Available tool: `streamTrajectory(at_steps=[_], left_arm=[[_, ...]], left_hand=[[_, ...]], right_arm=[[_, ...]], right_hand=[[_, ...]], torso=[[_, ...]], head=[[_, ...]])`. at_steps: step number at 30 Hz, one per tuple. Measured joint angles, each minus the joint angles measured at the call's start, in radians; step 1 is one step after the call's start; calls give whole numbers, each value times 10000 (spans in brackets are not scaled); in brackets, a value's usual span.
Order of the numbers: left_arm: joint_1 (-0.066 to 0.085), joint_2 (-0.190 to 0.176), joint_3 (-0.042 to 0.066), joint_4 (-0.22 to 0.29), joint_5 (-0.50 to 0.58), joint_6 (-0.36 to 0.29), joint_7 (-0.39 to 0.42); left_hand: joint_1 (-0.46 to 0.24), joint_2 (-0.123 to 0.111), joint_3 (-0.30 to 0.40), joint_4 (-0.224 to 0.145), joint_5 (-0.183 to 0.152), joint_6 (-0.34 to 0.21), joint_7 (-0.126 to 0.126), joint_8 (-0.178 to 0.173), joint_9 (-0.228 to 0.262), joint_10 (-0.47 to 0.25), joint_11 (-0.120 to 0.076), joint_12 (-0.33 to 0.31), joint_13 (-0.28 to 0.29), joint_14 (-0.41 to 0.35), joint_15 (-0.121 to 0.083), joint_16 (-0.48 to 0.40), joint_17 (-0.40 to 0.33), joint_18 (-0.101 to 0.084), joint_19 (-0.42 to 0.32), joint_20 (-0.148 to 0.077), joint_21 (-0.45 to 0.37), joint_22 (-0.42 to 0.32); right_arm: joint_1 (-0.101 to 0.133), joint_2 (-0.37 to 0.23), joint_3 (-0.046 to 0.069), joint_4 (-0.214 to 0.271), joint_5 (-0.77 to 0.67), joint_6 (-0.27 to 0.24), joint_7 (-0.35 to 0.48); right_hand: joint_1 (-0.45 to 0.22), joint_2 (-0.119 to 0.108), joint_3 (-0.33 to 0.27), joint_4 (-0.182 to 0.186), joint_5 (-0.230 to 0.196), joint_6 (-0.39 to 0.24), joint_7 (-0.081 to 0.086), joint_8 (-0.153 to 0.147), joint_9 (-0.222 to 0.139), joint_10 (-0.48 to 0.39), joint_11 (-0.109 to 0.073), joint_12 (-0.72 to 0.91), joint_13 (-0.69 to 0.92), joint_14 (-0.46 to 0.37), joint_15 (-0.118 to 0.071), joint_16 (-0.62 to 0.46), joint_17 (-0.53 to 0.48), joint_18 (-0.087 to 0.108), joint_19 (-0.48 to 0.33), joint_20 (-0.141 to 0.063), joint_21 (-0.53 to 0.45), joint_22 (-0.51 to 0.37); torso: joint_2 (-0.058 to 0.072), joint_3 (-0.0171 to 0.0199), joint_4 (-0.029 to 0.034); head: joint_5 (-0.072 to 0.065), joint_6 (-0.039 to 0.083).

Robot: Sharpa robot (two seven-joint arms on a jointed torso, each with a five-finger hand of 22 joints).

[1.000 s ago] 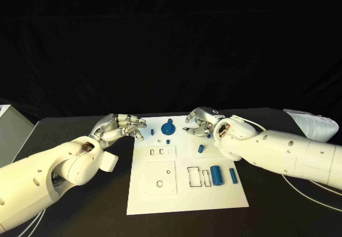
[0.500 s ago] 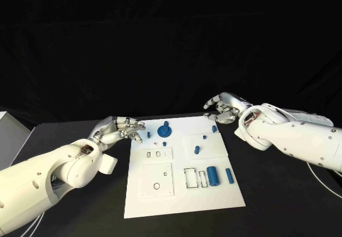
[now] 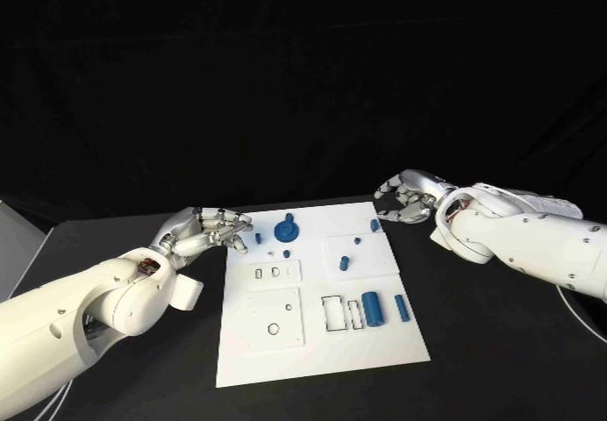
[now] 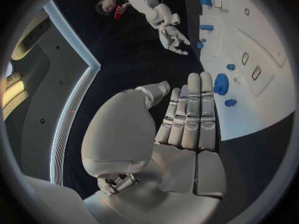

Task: Assemble the parts on the task board

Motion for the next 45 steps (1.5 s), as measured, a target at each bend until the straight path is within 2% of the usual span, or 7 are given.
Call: streamTrajectory(at_steps=[8, 20, 25, 31, 37, 45], left_arm=[[-29, -4, 0, -13, 0, 10, 2], [-37, -2, 0, -36, -2, 24, 2], [-38, -2, 0, -38, -2, 30, 2], [-38, -3, 0, -38, -4, 36, 2], [-39, -12, 0, -37, -7, 39, -1], [-39, -16, 0, -40, -10, 40, -2]], left_hand=[[0, 0, 0, 0, 0, 0, 0, 0, -1, 0, 0, 0, 0, 0, 0, 0, -1, 0, 0, 0, 0, -1], [0, 0, 0, 0, 0, 0, 0, 0, -2, 0, 0, 0, 0, 0, 0, 0, -2, 0, 1, 0, 0, -2], [0, 0, 0, 0, 0, 0, 0, 0, -2, 0, 0, 0, 0, 0, 0, 0, -2, 0, 1, 0, 0, -3], [0, 0, 0, 0, 0, 1, 0, 0, -3, 0, 0, 0, 0, 0, 0, 0, -2, -1, 2, 0, 0, -3], [0, 0, 29, -29, 0, 1, 0, 0, 13, 0, 0, 0, 0, 0, 0, -40, 13, -1, 2, -1, 77, 27], [0, 0, 29, -29, 0, 1, 0, -40, 13, 1, 0, 0, 0, 0, 0, -40, 13, 0, -33, 35, 77, 27]], right_arm=[[-151, 76, -10, -314, -252, 431, 206], [-288, 264, -19, -571, -407, 747, 338], [-356, 418, -37, -726, -447, 708, 342], [-418, 556, -44, -822, -477, 587, 303], [-479, 614, -50, -898, -501, 514, 271], [-532, 646, -49, -945, -523, 502, 235]], right_hand=[[140, 63, -82, -79, 0, -98, 26, -38, -19, 33, 33, 0, 0, 35, 35, 37, 0, 0, 0, 0, 0, -1], [182, 105, -83, -78, 7, -99, 27, -38, -19, -3, 68, 0, 0, 35, 35, 37, 0, 0, -37, 37, 3, -2], [108, 227, -123, 53, 411, 67, 45, -32, 5, -2, 68, 0, 8, 35, 36, 36, 0, 1, 0, 73, 78, -3], [96, 239, -49, 122, 412, 322, 43, 109, 51, -2, 68, 51, 8, 35, 35, 36, -1, 1, 0, 73, 78, -3], [85, 329, 197, 91, 412, 789, -91, 404, 139, -3, 67, 89, 8, 33, 33, 36, 8, 0, 0, 73, 78, 2], [85, 329, 197, 91, 412, 815, -96, 408, 140, -3, 67, 89, 7, 37, -38, 36, 7, 0, -38, 35, 78, 4]], torso=[[6, -25, 57], [8, -29, 45], [3, -31, 39], [3, -36, 45], [2, -42, 51], [1, -37, 35]], head=[[-70, -69], [-39, -106], [-31, -114], [-20, -148], [-6, -179], [19, -193]])
